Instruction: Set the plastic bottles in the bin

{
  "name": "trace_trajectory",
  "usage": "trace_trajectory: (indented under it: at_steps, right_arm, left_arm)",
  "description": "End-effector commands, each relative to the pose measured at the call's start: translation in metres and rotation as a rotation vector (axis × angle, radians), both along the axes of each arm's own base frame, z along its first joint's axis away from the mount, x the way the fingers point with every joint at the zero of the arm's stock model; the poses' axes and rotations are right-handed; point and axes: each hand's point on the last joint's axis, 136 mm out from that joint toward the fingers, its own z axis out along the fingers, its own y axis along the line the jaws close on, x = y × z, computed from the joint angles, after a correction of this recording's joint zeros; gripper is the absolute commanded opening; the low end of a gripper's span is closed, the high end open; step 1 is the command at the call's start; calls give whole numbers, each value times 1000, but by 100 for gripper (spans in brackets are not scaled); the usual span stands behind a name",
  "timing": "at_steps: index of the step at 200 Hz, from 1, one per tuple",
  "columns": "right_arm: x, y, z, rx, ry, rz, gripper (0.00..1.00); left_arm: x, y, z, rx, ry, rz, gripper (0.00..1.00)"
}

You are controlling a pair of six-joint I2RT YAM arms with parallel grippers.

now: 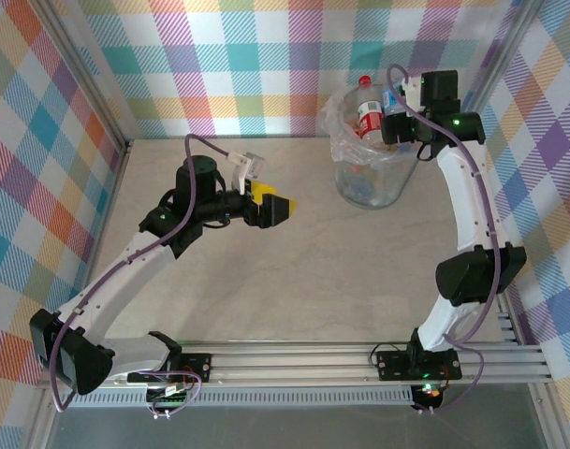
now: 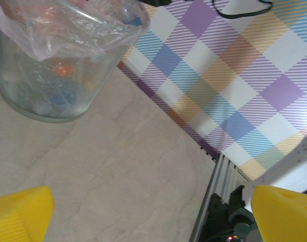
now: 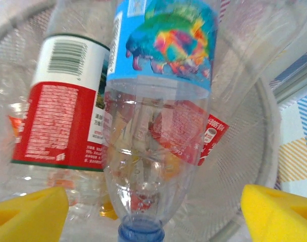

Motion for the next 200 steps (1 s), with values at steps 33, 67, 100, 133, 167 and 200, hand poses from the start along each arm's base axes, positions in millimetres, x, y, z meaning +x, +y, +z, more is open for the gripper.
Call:
trace_trajectory:
  at_steps: [33,67,100,133,167,200]
  right_arm:
    - [-41,17,49,160,-147,22,95]
    - [-72,39,59,211,-187,86,100]
    - [-108,64,69,316,-259,234,100]
    - [-143,77,64,399,-409,349,100]
    - [-158,69,36,388,-373,318,100]
    - [-167,62,14,388,-370,285,100]
  left_arm:
    - [16,9,16,25,-90,113,100]
    - [26,19,17,58,-125,190,100]
    - [48,43,10,131,-141,368,100]
    - [56,62,1,192,-144,462,100]
    - [57,87,-10,236,-195,563,100]
    - [58,123,-26,299,-225,722,100]
